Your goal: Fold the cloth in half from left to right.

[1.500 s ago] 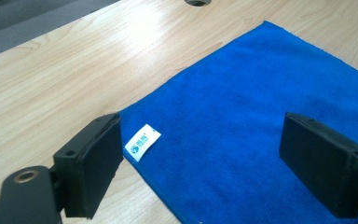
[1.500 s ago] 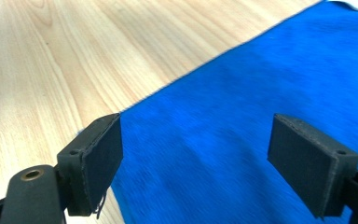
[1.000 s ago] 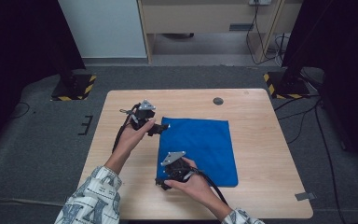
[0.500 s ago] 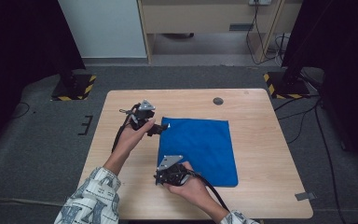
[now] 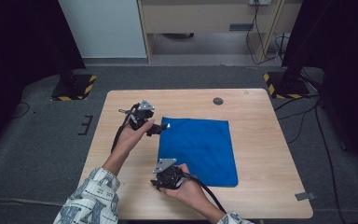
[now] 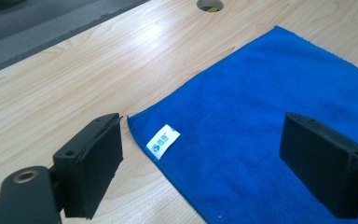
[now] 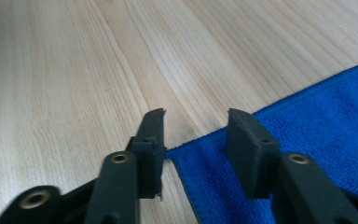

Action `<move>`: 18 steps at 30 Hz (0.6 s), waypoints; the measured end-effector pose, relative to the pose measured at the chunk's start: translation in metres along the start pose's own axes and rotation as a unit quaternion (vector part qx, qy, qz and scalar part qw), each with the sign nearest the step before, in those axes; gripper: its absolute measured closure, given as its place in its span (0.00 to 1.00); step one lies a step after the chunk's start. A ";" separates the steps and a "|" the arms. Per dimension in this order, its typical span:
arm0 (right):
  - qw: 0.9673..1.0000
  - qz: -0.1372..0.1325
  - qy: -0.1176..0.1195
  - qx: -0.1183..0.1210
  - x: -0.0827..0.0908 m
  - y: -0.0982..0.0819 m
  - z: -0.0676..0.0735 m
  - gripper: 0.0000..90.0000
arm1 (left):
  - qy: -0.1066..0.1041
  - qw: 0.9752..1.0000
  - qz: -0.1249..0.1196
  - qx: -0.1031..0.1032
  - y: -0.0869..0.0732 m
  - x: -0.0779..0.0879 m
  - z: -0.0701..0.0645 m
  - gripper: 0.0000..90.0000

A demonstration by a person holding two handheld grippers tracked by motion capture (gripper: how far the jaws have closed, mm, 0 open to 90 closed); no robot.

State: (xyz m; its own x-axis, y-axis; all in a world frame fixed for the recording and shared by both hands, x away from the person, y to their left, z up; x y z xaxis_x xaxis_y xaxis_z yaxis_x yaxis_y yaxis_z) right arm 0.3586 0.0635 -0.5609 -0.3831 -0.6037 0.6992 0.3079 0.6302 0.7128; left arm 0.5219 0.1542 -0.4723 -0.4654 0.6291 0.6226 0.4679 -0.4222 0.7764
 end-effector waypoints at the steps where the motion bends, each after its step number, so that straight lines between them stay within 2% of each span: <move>1: 1.000 0.004 -0.002 0.002 -0.001 -0.001 0.001 0.61 | 0.000 1.000 0.000 0.002 0.000 0.000 0.001 0.14; 3: 1.000 0.001 -0.006 0.003 -0.001 -0.002 0.001 0.63 | 0.000 1.000 0.002 0.002 -0.001 -0.001 0.001 0.14; 9: 1.000 0.001 -0.017 0.002 0.001 -0.003 -0.007 0.95 | 0.000 1.000 0.000 0.003 -0.001 -0.002 0.001 0.14; 12: 1.000 0.001 -0.007 -0.016 0.001 -0.003 -0.009 0.97 | -0.004 1.000 0.002 0.008 -0.002 -0.007 0.002 0.14; 13: 1.000 0.001 -0.003 -0.020 0.001 -0.003 -0.009 0.97 | -0.011 1.000 0.005 0.010 -0.003 -0.009 0.001 0.14; 15: 1.000 -0.002 0.010 -0.023 0.004 -0.004 -0.005 0.97 | -0.007 1.000 0.012 0.007 -0.005 -0.012 0.003 0.14; 16: 1.000 -0.003 0.015 -0.024 0.005 -0.004 -0.002 0.97 | 0.005 1.000 0.015 0.007 -0.006 -0.014 0.005 0.15; 18: 1.000 -0.004 0.020 -0.021 0.006 -0.005 0.003 0.97 | 0.003 1.000 0.018 0.011 -0.007 -0.019 0.008 0.16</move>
State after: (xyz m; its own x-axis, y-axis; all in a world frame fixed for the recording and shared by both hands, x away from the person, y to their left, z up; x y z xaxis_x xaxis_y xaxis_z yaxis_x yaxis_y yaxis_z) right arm 0.3526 0.0581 -0.5602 -0.3501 -0.6281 0.6949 0.3419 0.6050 0.7191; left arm 0.5330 0.1503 -0.4906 -0.4517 0.6105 0.6506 0.5004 -0.4303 0.7513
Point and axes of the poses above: each handheld gripper's, and its own axes: x roughly backward along the jaws, y roughly out of its top, z roughly to its left, the point moved 5 cm from there along -x, roughly forward along the jaws, and after that the axes turned 6 degrees about -y, right-handed, at the moved point
